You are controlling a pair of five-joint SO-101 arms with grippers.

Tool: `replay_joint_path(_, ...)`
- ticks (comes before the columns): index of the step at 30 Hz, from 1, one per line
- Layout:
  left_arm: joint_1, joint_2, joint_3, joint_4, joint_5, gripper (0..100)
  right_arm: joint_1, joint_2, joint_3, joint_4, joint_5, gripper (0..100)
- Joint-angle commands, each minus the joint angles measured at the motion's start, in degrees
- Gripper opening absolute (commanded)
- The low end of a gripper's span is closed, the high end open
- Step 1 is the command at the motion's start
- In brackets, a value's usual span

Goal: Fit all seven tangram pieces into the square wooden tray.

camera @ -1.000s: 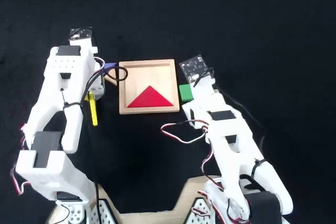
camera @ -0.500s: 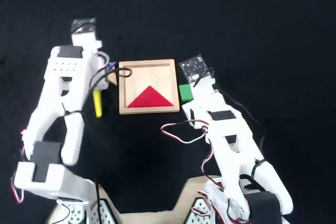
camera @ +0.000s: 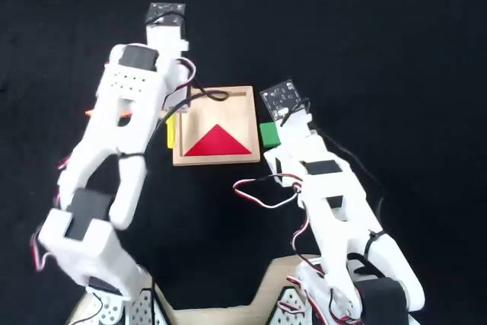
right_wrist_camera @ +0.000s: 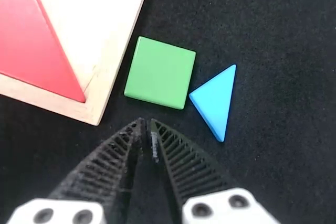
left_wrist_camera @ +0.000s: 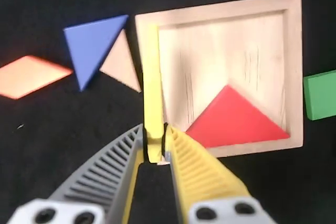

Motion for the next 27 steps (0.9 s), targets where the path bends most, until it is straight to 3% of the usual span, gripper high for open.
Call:
replay_joint_path(1,2.0,3.8,-7.0,-0.6,0.6,3,-0.4,-1.7,-0.1,-1.8,0.5,1.2)
replay_joint_path(14,1.6,13.5,-13.2,1.3,7.2,3,-0.5,-1.7,1.6,-5.7,0.5,1.3)
replay_joint_path(27,1.9,13.5,-10.5,3.5,7.5,3,-0.5,-1.7,1.5,-5.8,0.5,1.3)
